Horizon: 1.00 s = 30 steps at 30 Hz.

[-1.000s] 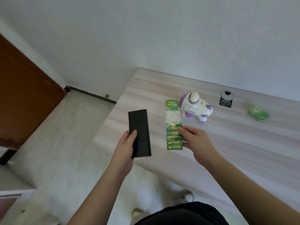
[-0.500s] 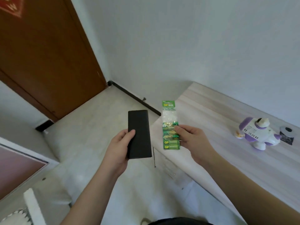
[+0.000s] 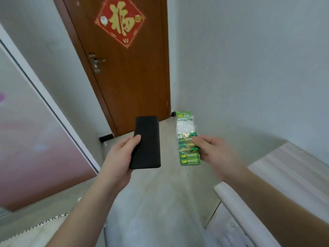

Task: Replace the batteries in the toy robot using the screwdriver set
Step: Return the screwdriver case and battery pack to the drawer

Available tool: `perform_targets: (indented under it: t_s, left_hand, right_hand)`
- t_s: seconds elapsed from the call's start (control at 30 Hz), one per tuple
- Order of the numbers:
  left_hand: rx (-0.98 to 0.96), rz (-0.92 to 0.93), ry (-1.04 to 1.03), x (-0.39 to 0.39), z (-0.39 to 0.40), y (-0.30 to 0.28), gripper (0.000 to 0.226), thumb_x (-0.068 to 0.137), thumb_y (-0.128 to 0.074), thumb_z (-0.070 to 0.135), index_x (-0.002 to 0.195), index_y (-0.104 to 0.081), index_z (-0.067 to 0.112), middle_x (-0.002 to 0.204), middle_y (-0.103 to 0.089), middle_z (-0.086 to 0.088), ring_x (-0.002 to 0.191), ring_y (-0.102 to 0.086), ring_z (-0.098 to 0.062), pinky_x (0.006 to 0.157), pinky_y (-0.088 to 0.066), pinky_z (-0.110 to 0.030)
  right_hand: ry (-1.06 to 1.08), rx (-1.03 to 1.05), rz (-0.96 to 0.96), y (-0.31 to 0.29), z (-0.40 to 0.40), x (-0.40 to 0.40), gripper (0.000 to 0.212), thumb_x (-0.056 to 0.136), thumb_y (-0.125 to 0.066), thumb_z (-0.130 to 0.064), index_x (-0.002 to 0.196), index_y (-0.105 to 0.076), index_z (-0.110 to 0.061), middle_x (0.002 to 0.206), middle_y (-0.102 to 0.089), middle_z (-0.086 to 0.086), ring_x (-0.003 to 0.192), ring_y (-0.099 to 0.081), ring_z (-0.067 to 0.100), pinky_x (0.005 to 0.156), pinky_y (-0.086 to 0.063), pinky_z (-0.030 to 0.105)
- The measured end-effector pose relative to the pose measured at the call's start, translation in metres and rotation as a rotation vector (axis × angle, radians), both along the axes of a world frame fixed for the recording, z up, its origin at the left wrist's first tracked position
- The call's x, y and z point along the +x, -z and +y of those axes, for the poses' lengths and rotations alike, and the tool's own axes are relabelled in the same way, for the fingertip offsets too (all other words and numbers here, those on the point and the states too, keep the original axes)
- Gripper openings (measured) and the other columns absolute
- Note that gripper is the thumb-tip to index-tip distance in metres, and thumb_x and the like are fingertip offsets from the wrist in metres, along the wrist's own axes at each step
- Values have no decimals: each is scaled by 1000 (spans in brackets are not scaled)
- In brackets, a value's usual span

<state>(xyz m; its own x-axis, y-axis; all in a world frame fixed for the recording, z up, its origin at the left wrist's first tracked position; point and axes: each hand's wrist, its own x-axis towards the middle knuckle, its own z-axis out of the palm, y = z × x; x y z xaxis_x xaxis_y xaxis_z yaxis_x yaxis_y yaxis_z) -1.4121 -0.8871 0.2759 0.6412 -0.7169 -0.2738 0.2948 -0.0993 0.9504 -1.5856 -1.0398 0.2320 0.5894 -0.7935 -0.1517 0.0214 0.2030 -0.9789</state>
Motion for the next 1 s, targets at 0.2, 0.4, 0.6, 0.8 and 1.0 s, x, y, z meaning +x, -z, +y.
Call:
perform_targets:
  t_s: [0.2,0.4,0.6,0.8,1.0]
  left_hand:
    - [-60,-29,-147,43,-4,-42,20,96,-56,26,105,-65,10,90,-75,-8,88,-70,-21,72,-52,-31]
    - [-136,-75,-252,87,-27,-79,25,94,-56,26,107,-64,5,87,-75,-9,77,-72,-17,64,-52,-27]
    - [-201,-123,-377,125,-56,-117,27,94,-56,25,110,-64,5,83,-75,-6,70,-71,-11,54,-53,-22]
    - [-273,-153,-500,162,-57,-136,20,95,-53,21,103,-64,6,77,-74,-5,64,-70,-10,55,-53,-24]
    - [-342,-142,-617,217,-39,-142,19,95,-54,21,101,-66,7,81,-74,-6,68,-70,-12,58,-56,-25]
  right_hand:
    - [-99,-19,-43,-38,-24,72,17,93,-61,-17,101,-71,-6,93,-76,9,82,-73,19,66,-55,25]
    - [-268,-85,-34,-80,-70,136,13,92,-63,-23,95,-72,-15,92,-76,2,86,-73,18,79,-55,34]
    - [-408,-168,-38,-125,-115,206,14,92,-63,-26,98,-72,-17,91,-76,-1,87,-73,15,81,-56,34]
    - [-504,-129,-80,-154,-129,271,14,94,-60,-23,98,-69,-13,90,-76,3,83,-73,14,63,-54,22]
    - [-585,-88,-138,-172,-110,345,14,94,-60,-20,99,-69,-11,92,-76,7,85,-73,17,60,-54,20]
